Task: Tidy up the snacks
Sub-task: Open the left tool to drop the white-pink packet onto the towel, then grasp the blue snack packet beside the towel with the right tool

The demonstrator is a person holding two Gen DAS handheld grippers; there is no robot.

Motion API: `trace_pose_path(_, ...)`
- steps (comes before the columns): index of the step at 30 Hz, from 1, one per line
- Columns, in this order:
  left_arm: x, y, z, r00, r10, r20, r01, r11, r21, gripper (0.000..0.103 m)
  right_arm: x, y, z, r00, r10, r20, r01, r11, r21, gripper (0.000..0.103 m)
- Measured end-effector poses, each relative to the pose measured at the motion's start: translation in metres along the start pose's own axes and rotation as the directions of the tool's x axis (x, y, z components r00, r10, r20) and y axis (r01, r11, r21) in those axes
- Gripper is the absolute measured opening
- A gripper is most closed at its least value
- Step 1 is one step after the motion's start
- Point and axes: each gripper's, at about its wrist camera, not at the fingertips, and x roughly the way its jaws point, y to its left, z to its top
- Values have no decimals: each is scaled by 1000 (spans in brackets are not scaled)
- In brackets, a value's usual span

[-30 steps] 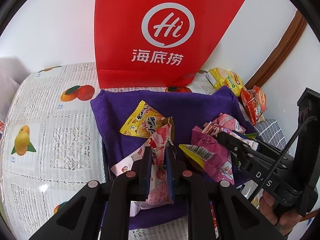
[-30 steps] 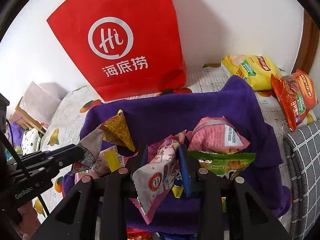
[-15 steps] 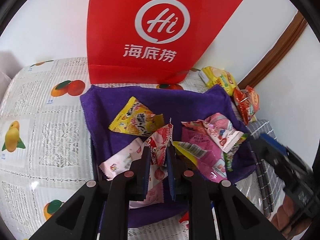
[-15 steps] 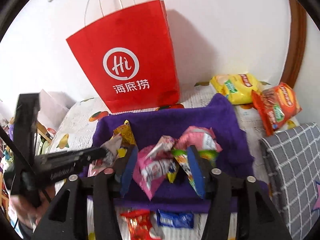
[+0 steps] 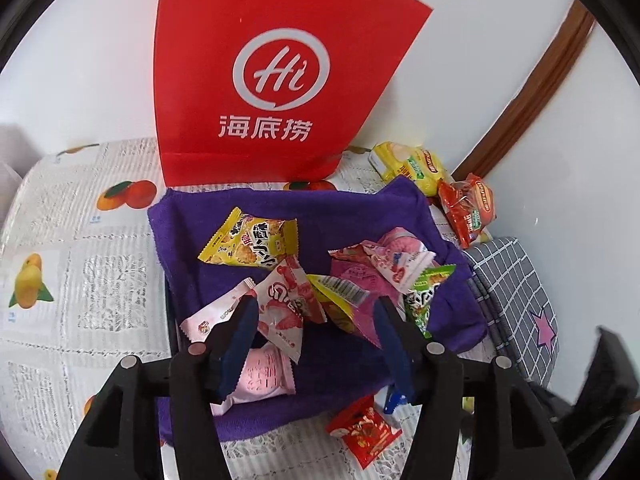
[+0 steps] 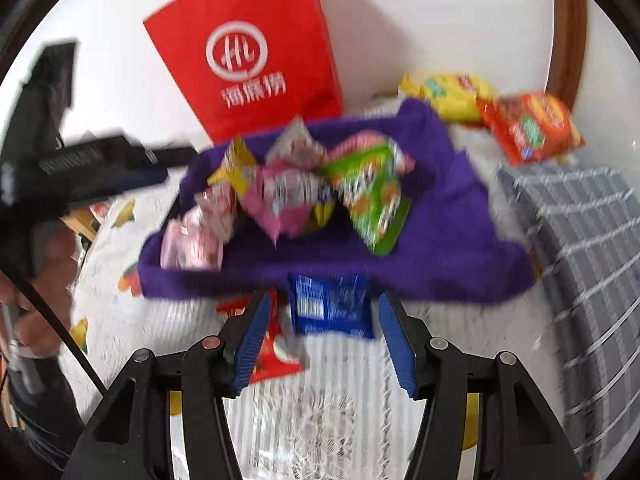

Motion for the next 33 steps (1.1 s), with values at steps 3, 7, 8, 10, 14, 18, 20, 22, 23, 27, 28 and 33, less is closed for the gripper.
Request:
trace_pose_path(3,-10,1,-7,1000,7,7,-7,1000,2,59,16,0,-7,999,-26,-19,26,1000,-1,58)
trace_pose_path(7,-19,4,-21,1000,30,3,-30,999,21,60,31,-2,-10,1000,-21,-18,22,999,28,61)
trace_pose_path(8,-21,6,-25,999,40,3,-40,999,28,60,34,-3,-10,1000,-21,-13,22,999,39,67)
trace_pose_path(10,-25,9,-32,998,64,5,-64,997,34,60,41,-3,-10,999,-39,-15,40,998,50,70)
trace_pose_path(14,-27,14,-45,997,78,-3,-77,996,34,60,46,-2,-9,999,-53,7,53,996,67,71)
trace_pose_path(18,-26,15,-59,996,84,-20,-83,996,31,60,46,1,-8,996,-84,18,83,995,51,59)
trace_pose_path(20,-25,15,-66,996,81,-28,-81,996,24,60,43,-1,-10,998,-70,8,69,996,53,57)
trace_pose_path(22,-24,14,-72,996,80,-40,-80,997,15,60,38,-5,-12,999,-54,5,54,997,59,57)
trace_pose_path(23,-23,13,-76,996,81,-45,-80,997,12,60,32,-7,-14,999,-49,8,48,997,60,57)
trace_pose_path(27,-19,4,-89,995,78,-64,-78,997,12,60,12,-15,-17,998,-48,33,46,997,55,57)
trace_pose_path(28,-17,1,-92,995,76,-70,-75,997,12,60,6,-18,-19,998,-48,39,46,997,56,57)
trace_pose_path(33,-2,-11,-107,991,58,-119,-60,998,-13,60,-21,-36,-28,997,-44,63,40,997,68,57)
